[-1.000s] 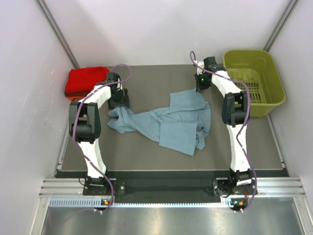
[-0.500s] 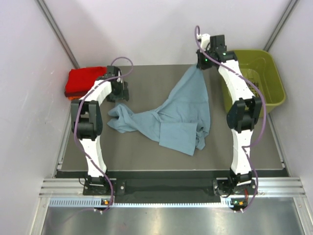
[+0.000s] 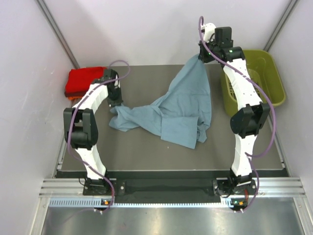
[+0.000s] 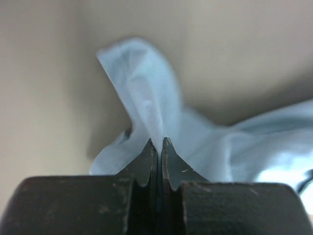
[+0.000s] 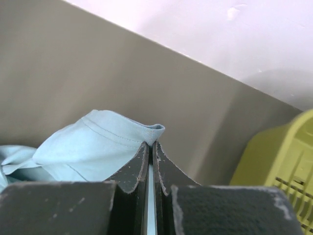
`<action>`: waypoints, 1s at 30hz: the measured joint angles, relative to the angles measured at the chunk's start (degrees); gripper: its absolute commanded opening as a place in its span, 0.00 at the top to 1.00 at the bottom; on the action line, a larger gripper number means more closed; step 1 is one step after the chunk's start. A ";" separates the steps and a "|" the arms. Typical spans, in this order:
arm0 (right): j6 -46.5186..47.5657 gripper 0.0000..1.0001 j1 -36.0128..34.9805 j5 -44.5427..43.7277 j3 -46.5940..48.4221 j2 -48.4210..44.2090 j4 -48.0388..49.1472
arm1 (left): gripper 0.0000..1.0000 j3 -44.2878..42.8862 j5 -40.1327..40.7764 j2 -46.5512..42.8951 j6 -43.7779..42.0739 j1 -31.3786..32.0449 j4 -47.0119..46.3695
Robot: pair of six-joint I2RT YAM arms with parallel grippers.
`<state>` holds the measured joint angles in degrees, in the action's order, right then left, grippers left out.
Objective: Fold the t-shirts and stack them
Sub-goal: Flatten the tshirt out
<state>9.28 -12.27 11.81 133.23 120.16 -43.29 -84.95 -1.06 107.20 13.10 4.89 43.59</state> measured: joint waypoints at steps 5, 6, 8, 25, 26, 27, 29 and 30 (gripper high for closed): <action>0.90 1.00 0.11 -3.37 2.49 0.04 0.39 | 1.00 -15.17 -0.11 4.20 -0.44 0.15 -1.14; 1.09 1.00 0.20 -3.96 3.39 0.07 0.70 | 1.00 -18.21 0.22 4.52 -0.68 0.15 -1.75; 1.44 1.00 0.44 -5.31 5.51 0.07 1.60 | 1.00 -22.45 1.03 4.48 -1.03 0.20 -2.82; 2.05 1.00 1.11 -5.46 -3.54 -5.97 1.62 | 0.29 11.04 -11.61 -12.24 5.77 0.81 6.36; 2.05 1.00 0.96 -5.46 -3.56 -5.97 1.51 | 0.29 11.08 -11.72 -11.65 6.16 0.90 7.10; 2.05 1.00 0.85 -5.46 -3.56 -5.97 1.53 | 0.29 10.73 -11.74 -11.21 6.36 0.94 6.93; 2.05 1.00 0.72 -5.46 -3.56 -5.99 1.57 | 0.30 8.31 -11.74 -9.75 6.78 0.94 6.36; 2.08 1.00 0.61 -5.49 -3.58 -5.99 1.55 | 0.32 6.58 -11.69 -8.83 6.93 0.94 5.88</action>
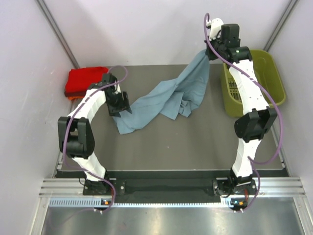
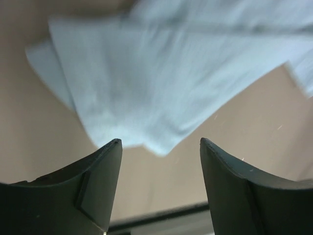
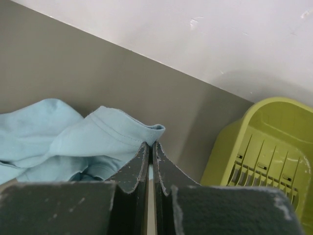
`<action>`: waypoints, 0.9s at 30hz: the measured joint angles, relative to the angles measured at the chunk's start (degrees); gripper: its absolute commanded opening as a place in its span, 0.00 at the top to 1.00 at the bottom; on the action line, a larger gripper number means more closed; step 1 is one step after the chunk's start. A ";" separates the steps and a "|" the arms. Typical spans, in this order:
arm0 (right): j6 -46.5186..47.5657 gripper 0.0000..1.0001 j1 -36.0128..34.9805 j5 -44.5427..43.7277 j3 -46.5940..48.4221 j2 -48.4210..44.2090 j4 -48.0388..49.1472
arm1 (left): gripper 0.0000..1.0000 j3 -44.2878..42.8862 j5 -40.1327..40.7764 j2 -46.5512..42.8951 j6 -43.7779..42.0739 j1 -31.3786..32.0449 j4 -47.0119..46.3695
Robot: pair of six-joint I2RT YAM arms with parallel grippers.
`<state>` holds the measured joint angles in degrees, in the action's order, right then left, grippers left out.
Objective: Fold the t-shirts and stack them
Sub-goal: Flatten the tshirt out
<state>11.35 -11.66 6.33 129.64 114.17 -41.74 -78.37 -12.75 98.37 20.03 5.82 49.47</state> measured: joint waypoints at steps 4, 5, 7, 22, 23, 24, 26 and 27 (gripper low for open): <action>0.00 1.00 -0.76 0.00 -0.02 0.02 -0.02 | 0.33 -5.49 0.20 3.69 0.22 0.00 -3.13; 0.00 1.00 -0.96 0.00 -0.02 0.02 -0.02 | 0.33 -6.16 0.39 4.50 0.22 0.00 -3.65; 0.00 1.00 -1.29 0.00 -0.02 0.02 -0.02 | 0.33 -6.78 0.98 5.88 0.09 0.00 -4.15; -0.35 1.00 -1.42 0.11 -0.26 1.70 0.13 | 0.46 -10.45 6.29 10.93 -2.19 -1.18 -4.63; -0.46 1.00 -1.42 0.24 -0.26 2.05 0.13 | 0.49 -10.43 6.47 11.21 -2.25 -1.18 -4.59; -0.52 1.00 -1.42 0.31 -0.26 2.58 0.15 | 0.54 -10.43 6.51 11.39 -2.34 -1.18 -4.59; -0.68 1.00 -1.42 0.44 -0.26 3.28 0.13 | 0.63 -10.40 6.64 11.89 -2.47 -1.18 -4.59; -0.70 1.00 -1.42 0.48 -0.26 3.54 0.13 | 0.70 -10.34 6.69 12.20 -2.56 -1.18 -4.57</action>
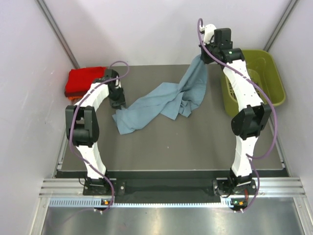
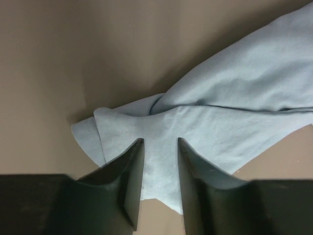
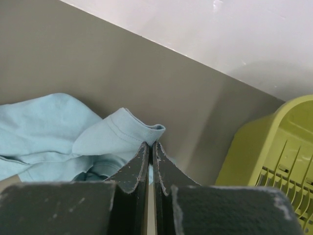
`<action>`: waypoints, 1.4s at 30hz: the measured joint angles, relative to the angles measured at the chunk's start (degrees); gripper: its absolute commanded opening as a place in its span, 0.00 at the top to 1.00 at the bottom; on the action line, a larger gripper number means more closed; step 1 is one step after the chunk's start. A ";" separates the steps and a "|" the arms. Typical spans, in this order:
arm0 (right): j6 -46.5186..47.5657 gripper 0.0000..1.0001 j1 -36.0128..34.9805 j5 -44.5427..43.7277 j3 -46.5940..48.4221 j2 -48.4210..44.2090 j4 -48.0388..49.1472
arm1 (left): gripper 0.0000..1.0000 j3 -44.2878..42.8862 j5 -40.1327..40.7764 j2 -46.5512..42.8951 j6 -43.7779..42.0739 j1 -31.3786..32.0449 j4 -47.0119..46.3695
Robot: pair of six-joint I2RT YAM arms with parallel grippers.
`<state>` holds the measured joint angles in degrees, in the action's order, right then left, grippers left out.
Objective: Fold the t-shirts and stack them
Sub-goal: Flatten the tshirt out
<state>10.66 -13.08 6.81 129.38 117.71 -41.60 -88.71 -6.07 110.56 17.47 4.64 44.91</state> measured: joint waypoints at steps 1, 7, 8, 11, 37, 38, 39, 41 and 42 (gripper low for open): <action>-0.04 1.00 0.00 0.02 0.00 0.22 -0.02 | 0.84 0.00 0.00 0.33 0.00 0.00 0.09; -0.33 1.00 0.00 0.33 0.07 0.48 0.02 | 0.61 0.07 0.42 0.98 -0.31 0.00 0.13; -0.35 1.00 0.00 0.37 0.07 0.48 0.02 | 0.57 0.07 0.59 0.98 -0.44 0.00 0.11; -0.39 1.00 0.00 0.42 0.11 0.55 0.02 | 0.51 0.17 1.11 0.98 -0.68 0.00 0.11; 0.81 1.00 1.16 -5.49 6.47 4.02 2.08 | 1.00 -24.02 9.31 0.98 -4.07 0.33 -3.10; 0.87 1.00 1.27 -5.84 6.47 4.02 2.19 | 1.00 -23.69 8.81 -0.57 -4.11 0.33 -2.82; 0.92 1.00 1.38 -6.19 6.40 4.00 2.27 | 1.00 -22.43 7.45 -2.91 -4.09 0.33 -2.16; 0.94 1.00 1.38 -6.60 6.25 4.00 2.38 | 1.00 -18.64 3.91 -7.45 -3.91 0.31 -0.07; 0.98 1.00 1.44 -6.69 5.95 3.98 2.54 | 1.00 -15.02 1.62 -10.38 -3.76 0.31 0.39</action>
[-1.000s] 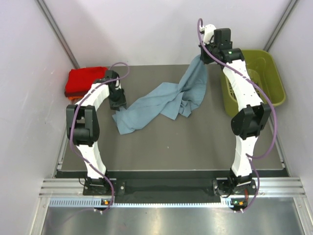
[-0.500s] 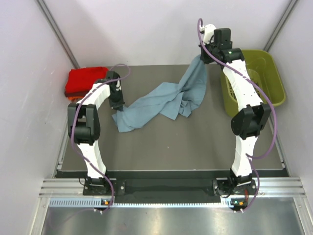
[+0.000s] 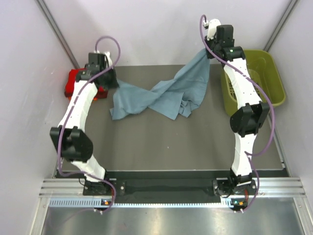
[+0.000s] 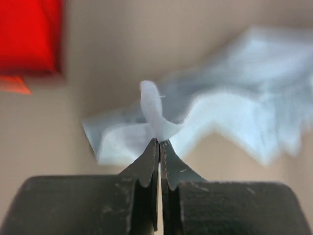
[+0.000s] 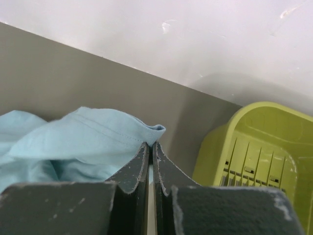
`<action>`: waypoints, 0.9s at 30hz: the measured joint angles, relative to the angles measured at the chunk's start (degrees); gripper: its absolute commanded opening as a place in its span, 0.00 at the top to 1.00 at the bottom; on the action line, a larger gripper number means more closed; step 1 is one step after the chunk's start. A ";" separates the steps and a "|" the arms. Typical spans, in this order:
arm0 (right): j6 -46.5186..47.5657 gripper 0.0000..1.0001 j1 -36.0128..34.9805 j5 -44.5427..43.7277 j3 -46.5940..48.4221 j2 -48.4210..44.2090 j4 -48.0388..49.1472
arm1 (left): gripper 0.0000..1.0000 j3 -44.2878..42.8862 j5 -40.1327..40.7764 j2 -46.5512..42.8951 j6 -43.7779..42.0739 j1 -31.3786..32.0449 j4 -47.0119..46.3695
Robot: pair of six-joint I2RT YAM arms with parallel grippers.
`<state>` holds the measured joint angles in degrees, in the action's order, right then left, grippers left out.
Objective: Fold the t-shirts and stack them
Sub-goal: Flatten the tshirt out
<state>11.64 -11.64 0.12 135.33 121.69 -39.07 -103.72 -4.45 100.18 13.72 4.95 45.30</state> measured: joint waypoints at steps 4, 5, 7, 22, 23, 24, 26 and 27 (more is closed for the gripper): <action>0.31 1.00 0.15 -0.26 -1.07 -0.02 0.02 | 1.00 17.42 -7.26 -9.77 0.52 1.20 5.97; 0.31 1.00 0.15 -0.31 -1.07 -0.02 -0.11 | 1.00 22.58 -9.18 -11.26 0.79 1.68 7.91; 0.31 1.00 0.13 -0.31 -1.07 -0.02 -0.02 | 0.38 29.46 -11.65 -12.28 1.11 4.96 10.25; 0.35 1.00 -0.96 -0.33 -1.09 -0.02 0.04 | 0.47 17.05 -3.87 0.39 2.82 3.19 6.19; 0.35 1.00 -0.96 -0.33 -1.09 -0.02 0.07 | 0.50 17.11 -2.93 1.22 2.73 2.54 6.21; 0.35 1.00 -0.96 -0.33 -1.09 -0.02 0.07 | 0.53 17.25 -2.36 1.81 2.64 2.25 6.32; 0.35 1.00 -0.96 -0.28 -1.09 -0.02 0.04 | 0.53 18.73 -1.81 2.47 2.27 2.19 6.23; 0.35 1.00 -0.96 -0.28 -1.11 -0.02 0.04 | 0.54 19.87 -1.66 2.43 2.16 2.29 6.34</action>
<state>11.99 -12.60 -0.16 134.21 121.67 -39.03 -83.85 -6.11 102.61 15.88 7.25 51.64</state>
